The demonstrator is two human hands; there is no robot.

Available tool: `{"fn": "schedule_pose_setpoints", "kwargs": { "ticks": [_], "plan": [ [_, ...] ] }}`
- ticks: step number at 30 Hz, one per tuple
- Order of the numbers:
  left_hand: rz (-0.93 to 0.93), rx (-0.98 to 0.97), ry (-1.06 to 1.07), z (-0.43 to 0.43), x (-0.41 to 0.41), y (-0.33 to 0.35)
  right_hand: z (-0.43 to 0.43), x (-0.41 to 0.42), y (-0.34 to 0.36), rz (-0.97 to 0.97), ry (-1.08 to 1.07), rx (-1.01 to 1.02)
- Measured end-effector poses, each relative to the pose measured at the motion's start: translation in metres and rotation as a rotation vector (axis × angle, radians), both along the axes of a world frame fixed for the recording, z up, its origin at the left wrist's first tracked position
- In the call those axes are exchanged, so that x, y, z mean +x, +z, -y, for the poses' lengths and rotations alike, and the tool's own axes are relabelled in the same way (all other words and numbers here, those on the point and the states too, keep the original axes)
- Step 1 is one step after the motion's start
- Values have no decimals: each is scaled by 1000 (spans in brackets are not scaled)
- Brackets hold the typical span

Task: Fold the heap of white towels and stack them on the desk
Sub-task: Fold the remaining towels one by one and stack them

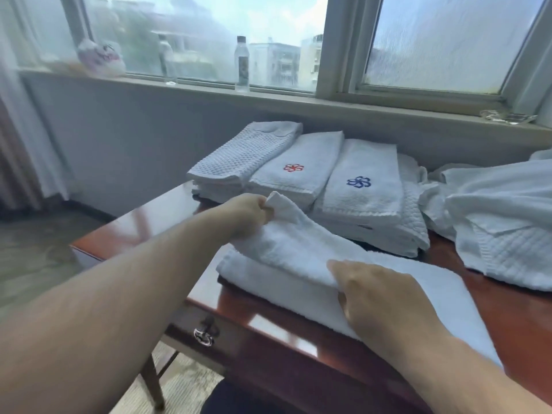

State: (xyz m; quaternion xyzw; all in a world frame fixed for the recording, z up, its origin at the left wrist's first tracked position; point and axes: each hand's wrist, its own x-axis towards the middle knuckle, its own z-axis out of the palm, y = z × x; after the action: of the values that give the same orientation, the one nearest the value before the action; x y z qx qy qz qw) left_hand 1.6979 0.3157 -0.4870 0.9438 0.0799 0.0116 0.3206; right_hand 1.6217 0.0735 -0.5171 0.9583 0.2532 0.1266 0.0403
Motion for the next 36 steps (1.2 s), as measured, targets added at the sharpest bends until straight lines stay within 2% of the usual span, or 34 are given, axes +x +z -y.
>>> {"fn": "schedule_pose_setpoints", "kwargs": {
  "ticks": [6, 9, 12, 14, 16, 18, 21, 23, 25, 28, 30, 33, 36],
  "plan": [
    [38, 151, 56, -28, 2, -16, -12, 2, -6, -78, 141, 35],
    [71, 257, 110, -35, 2, -23, -11, 6, -7, -196, 198, 46],
    [109, 332, 189, -37, -5, -22, 4, 15, -2, -350, 255, 291],
    [200, 436, 231, -32, -9, -21, 18, 23, 3, -331, 260, 387],
    [357, 420, 165, -18, -15, -20, 34, 32, 5, -268, 220, 432],
    [419, 348, -23, 2, -21, -22, 47, 40, 3, -249, 157, 453],
    [228, 345, -235, 25, -21, -36, 56, 44, -8, -283, 108, 480],
    [68, 417, -279, 28, -18, -52, 57, 43, -20, -277, 109, 513],
    [36, 496, -283, 25, -16, -65, 59, 44, -27, -263, 89, 578],
    [53, 515, -292, 23, -14, -72, 59, 44, -32, -266, 69, 656],
    [52, 518, -292, 23, -14, -72, 58, 43, -35, -167, -10, 713],
    [38, 532, -286, 24, -16, -71, 63, 38, -33, -76, -385, 864],
    [37, 553, -286, 27, -17, -69, 79, 28, -26, -327, -665, 1258]
  ]
}}
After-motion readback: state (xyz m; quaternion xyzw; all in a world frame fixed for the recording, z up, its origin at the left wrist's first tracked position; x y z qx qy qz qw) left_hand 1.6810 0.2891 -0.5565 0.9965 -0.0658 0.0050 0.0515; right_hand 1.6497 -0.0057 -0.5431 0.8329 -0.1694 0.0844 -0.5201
